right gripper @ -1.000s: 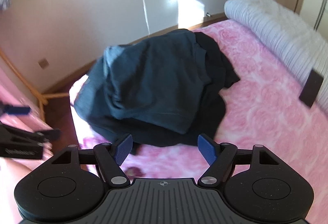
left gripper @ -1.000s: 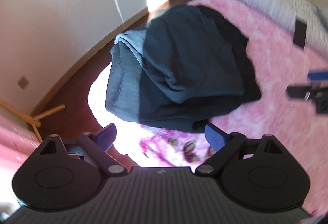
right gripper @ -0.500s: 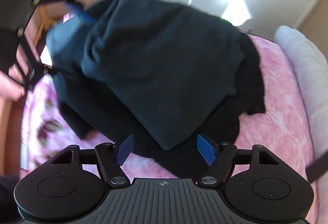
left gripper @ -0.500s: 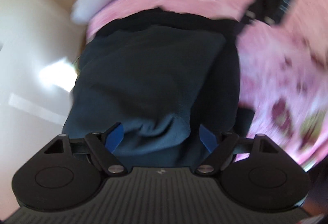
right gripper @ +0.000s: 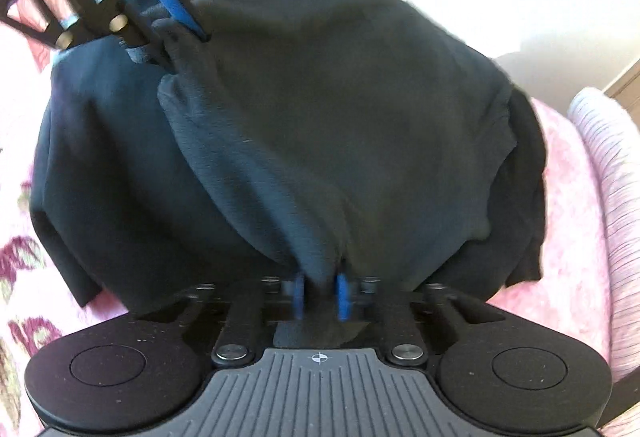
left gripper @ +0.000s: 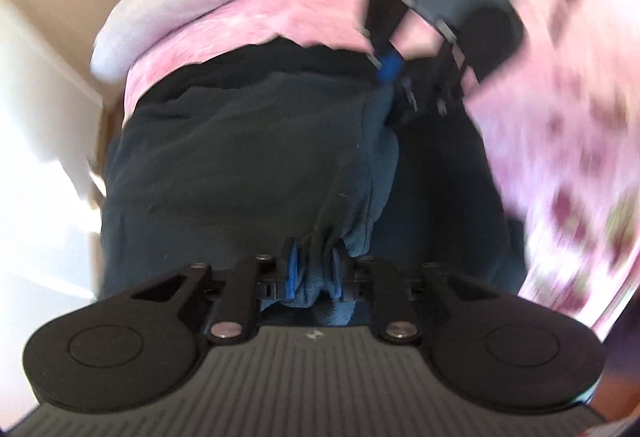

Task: Fold clothes
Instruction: 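Grasp the dark garment's edge with both grippers side by side, then lift the dark garment up with both grippers to shake it out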

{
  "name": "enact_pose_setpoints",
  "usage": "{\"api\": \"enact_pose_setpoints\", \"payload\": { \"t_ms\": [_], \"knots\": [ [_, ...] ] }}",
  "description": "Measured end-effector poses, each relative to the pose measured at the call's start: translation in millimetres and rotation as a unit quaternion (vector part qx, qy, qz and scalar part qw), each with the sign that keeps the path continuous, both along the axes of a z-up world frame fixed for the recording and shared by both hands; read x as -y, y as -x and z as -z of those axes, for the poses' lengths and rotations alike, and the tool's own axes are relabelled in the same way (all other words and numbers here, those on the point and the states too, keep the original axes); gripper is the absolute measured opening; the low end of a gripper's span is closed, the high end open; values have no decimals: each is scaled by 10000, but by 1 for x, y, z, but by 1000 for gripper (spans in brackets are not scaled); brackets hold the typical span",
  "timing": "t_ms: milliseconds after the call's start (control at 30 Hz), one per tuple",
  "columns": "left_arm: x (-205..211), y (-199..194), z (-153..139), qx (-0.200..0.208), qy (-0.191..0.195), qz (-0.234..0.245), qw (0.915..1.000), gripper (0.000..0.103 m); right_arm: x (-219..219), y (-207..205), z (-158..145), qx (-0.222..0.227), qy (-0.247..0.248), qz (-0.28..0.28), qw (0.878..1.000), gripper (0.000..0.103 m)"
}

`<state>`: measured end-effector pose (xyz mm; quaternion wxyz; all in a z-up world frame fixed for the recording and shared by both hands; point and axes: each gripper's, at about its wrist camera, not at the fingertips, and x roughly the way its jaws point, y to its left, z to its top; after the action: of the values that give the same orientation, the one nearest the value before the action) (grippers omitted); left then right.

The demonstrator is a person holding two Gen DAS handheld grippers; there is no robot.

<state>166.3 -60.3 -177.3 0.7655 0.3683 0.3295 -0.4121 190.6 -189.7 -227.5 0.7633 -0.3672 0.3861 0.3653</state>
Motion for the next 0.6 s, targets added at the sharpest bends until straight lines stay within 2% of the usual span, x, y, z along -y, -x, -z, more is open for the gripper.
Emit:
{"api": "enact_pose_setpoints", "payload": {
  "t_ms": [67,133,233,333,467,600],
  "knots": [
    [-3,-12,-17,-5,266,-179,9995,12,1,-4,-18,127,-138,90,9998,9],
    [-5,-22,-32,182,402,-201,9988,11,5,-13,-43,328,-372,298,9983,8],
    [-5,-32,-59,483,694,-154,9963,11,16,-27,-95,868,-693,648,9917,7],
    [1,-32,-94,778,994,-37,9920,9,30,-34,-146,1218,-937,864,9843,7],
    [16,-17,-126,1028,1046,113,9891,8,47,-15,-189,1518,-956,785,9806,6],
    [37,27,-150,1000,1142,371,9877,6,77,21,-213,1656,-974,982,9764,6]
  ]
}}
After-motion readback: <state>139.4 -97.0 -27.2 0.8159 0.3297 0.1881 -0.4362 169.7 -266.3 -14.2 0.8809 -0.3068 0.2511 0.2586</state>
